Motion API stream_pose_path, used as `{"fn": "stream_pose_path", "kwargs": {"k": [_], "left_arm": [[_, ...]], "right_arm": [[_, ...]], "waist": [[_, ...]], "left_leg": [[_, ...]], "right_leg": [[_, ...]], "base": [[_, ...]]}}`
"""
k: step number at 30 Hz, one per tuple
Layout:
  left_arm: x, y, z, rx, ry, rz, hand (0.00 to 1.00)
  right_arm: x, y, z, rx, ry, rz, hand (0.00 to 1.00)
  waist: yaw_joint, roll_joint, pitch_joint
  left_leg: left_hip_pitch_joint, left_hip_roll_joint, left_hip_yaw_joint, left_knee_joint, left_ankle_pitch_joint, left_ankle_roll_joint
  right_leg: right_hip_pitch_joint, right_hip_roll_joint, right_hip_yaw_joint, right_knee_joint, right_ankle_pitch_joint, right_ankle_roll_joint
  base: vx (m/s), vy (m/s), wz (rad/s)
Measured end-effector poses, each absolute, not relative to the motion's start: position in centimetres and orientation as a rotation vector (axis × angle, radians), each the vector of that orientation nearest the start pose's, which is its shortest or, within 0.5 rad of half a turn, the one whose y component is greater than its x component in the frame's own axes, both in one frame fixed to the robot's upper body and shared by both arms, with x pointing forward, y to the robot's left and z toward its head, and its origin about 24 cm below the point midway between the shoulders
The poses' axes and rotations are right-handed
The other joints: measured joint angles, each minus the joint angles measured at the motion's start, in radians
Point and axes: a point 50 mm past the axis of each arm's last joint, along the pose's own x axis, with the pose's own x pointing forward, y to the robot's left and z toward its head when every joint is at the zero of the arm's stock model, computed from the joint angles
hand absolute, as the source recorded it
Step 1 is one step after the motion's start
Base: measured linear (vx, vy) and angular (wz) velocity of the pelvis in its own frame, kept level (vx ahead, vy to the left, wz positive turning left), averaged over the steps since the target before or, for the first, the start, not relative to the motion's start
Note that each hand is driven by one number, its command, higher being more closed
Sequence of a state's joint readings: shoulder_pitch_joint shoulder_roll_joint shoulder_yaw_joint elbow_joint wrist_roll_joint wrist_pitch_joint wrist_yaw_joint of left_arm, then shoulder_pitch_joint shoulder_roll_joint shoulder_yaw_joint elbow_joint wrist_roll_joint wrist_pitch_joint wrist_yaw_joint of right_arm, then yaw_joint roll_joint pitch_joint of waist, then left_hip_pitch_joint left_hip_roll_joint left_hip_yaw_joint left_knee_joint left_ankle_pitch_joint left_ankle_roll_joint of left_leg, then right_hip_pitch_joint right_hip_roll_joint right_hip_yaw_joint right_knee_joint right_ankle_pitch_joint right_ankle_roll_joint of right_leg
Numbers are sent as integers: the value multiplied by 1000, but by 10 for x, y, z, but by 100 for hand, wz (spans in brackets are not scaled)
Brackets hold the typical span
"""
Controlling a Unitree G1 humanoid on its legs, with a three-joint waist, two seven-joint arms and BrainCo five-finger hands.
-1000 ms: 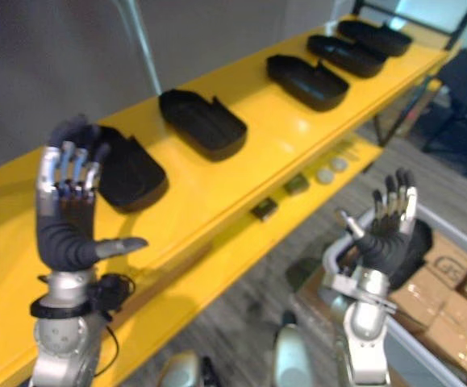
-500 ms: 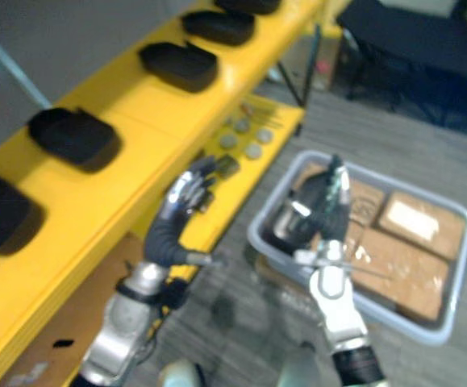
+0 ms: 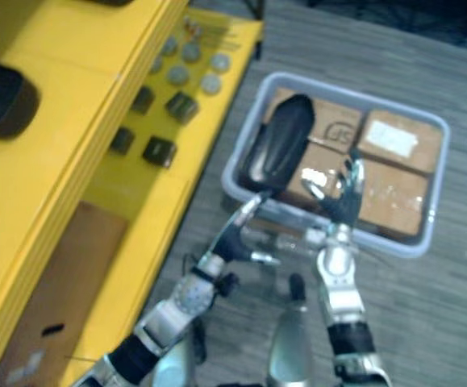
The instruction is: Walk over and take plastic housings, then place them on the shelf
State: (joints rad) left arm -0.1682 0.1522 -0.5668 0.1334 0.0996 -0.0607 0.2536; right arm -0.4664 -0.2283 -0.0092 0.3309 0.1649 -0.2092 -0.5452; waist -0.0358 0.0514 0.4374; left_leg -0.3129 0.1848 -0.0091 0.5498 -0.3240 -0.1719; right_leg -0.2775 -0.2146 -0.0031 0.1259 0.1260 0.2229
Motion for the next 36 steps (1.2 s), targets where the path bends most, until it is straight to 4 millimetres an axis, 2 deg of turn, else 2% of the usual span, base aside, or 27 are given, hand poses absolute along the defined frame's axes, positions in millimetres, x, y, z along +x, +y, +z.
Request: {"fn": "stream_pose_path", "kwargs": {"k": [1, 2, 5, 7, 9, 10, 11, 12, 14, 20, 23, 28, 32, 36], "left_arm": [[243, 87, -17, 386, 116, -239, 0], [239, 90, -26, 393, 154, -236, 0], [227, 93, -36, 384, 179, -242, 0], [221, 91, -47, 394, 193, -264, 0], [203, 91, -69, 418, 257, -309, 0], [199, 91, -73, 415, 271, -315, 0], [194, 91, -75, 400, 282, -317, 0], [193, 90, -75, 390, 273, -319, 0], [193, 86, -74, 374, 263, -323, 0], [189, 73, -73, 299, 243, -338, 0], [189, 69, -72, 282, 234, -339, 0], [188, 65, -72, 247, 241, -335, 0], [189, 64, -71, 240, 241, -332, 0], [187, 62, -72, 236, 244, -337, 0]], "right_arm": [[349, -251, 141, 8, -298, -816, 0], [349, -259, 145, 8, -303, -863, 0], [349, -262, 148, 7, -307, -894, 0], [353, -272, 154, -14, -298, -947, 0], [355, -301, 186, -54, -317, -1075, 0], [355, -308, 197, -65, -332, -1102, 0], [354, -318, 214, -79, -351, -1135, 0], [353, -322, 219, -87, -351, -1151, 0], [353, -326, 215, -105, -298, -1171, 0], [351, -345, 182, -112, -55, -1224, 0], [349, -354, 182, -101, -18, -1213, 0], [356, -352, 187, -98, -6, -1121, 0], [358, -350, 190, -162, -25, -1092, 0], [352, -352, 201, -248, -115, -1217, 0]], "waist": [[77, 23, 11], [91, 31, 15], [93, 39, 19], [92, 49, 24], [99, 74, 36], [103, 85, 41], [105, 102, 48], [106, 111, 52], [108, 118, 55], [121, 144, 61], [136, 163, 58], [149, 164, 57], [160, 164, 57], [160, 173, 51]], "left_leg": [[-57, -24, -67, 8, 29, 0], [-60, -24, -68, 15, 29, 0], [-60, -24, -68, 15, 31, 1], [-59, -27, -68, 8, 37, 2], [-56, -33, -61, -29, 59, 0], [-55, -33, -60, -35, 64, -1], [-55, -33, -59, -53, 77, -3], [-52, -32, -59, -65, 85, -5], [-37, -28, -54, -86, 95, -10], [-38, -28, -55, -91, 97, -11], [-56, -36, -59, -93, 105, -8], [-72, -51, -65, -101, 120, -7], [-73, -60, -68, -100, 123, -4], [-87, -73, -92, -100, 127, -4]], "right_leg": [[3, -18, -71, 1, 7, -2], [4, -18, -72, 1, 8, -1], [7, -20, -75, 1, 9, 0], [8, -24, -78, -1, 11, 0], [7, -29, -78, -32, 29, -4], [5, -28, -78, -35, 33, -3], [-2, -28, -78, -35, 35, -3], [-5, -28, -78, -35, 36, -4], [-6, -25, -77, -35, 37, -5], [-11, -26, -78, -32, 37, -5], [-28, -34, -81, -25, 36, -5], [-52, -48, -82, -6, 35, -4], [-56, -57, -84, 8, 29, -3], [-59, -71, -109, 26, 14, -2]], "base": [[-158, -25, 105], [-121, 14, 74], [-11, 12, 1], [-15, 1, 2], [-16, -6, 2], [-17, -41, -1], [2, -46, 1], [15, -53, 0], [32, -29, -4], [0, 0, 0], [-19, 29, 7], [-7, 19, 6], [-19, 27, 6], [-6, 27, 17]]}}
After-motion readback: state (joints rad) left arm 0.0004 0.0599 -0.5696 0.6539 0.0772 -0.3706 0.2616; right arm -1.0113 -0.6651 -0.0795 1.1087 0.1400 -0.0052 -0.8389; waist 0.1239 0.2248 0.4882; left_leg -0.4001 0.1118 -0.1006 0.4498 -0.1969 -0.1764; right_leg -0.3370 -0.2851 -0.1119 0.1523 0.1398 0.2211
